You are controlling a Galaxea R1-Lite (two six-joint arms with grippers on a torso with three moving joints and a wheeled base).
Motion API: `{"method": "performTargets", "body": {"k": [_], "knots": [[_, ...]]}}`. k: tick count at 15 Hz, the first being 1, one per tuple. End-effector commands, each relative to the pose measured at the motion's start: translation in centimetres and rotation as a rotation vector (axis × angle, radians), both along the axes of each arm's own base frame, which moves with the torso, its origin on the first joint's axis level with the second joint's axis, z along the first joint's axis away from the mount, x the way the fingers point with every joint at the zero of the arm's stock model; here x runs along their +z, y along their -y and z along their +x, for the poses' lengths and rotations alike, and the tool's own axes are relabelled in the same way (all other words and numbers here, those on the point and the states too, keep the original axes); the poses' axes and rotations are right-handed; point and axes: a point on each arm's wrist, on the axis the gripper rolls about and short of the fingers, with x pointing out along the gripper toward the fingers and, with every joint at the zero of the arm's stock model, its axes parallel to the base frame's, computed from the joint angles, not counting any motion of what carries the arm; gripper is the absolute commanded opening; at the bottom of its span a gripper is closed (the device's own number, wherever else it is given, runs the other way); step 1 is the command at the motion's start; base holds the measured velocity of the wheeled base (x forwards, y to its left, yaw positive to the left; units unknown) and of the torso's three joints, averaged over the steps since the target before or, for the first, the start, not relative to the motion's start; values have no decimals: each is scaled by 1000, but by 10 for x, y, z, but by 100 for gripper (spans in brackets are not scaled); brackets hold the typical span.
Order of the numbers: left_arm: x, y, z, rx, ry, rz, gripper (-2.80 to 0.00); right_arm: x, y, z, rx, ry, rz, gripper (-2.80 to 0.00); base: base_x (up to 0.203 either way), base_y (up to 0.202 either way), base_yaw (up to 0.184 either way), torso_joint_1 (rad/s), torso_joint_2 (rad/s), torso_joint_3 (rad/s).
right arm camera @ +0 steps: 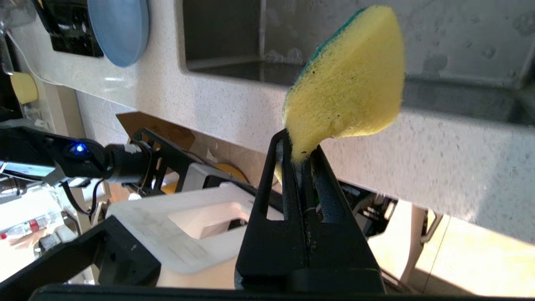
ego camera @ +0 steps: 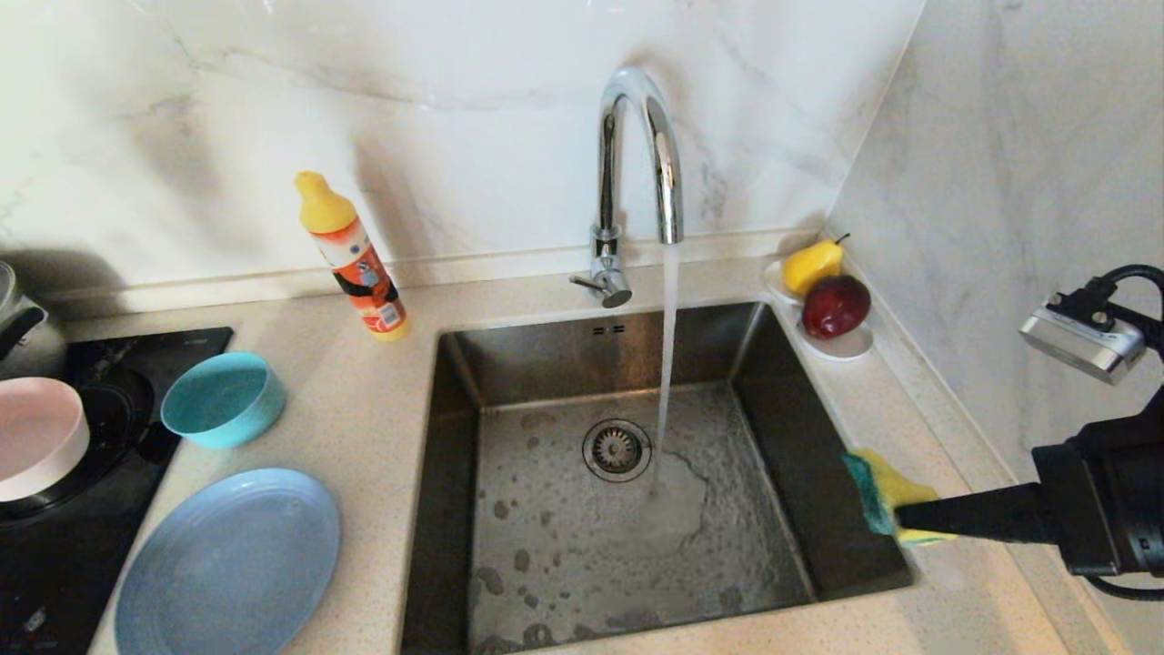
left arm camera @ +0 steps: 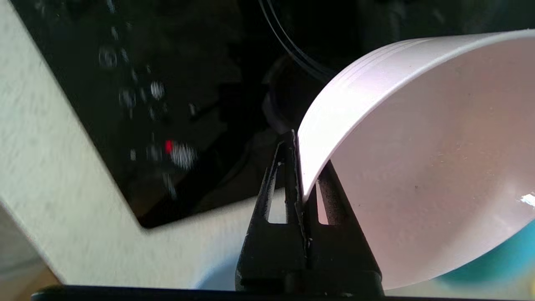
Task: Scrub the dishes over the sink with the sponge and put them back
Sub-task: Place the bowl on the table
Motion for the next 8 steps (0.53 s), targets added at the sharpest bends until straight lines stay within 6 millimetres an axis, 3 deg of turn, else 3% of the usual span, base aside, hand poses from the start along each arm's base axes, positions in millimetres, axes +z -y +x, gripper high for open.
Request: {"method": "performTargets", "body": {"k": [1, 8], "knots": [[-29, -24, 8, 31, -41, -65, -280, -5, -1, 2, 1, -10, 0, -280, 0, 0, 0, 0, 0, 0], [-55, -43, 12, 54, -71, -107, -280, -9, -3, 5, -1, 5, 8, -280, 0, 0, 0, 0, 0, 0]]}}
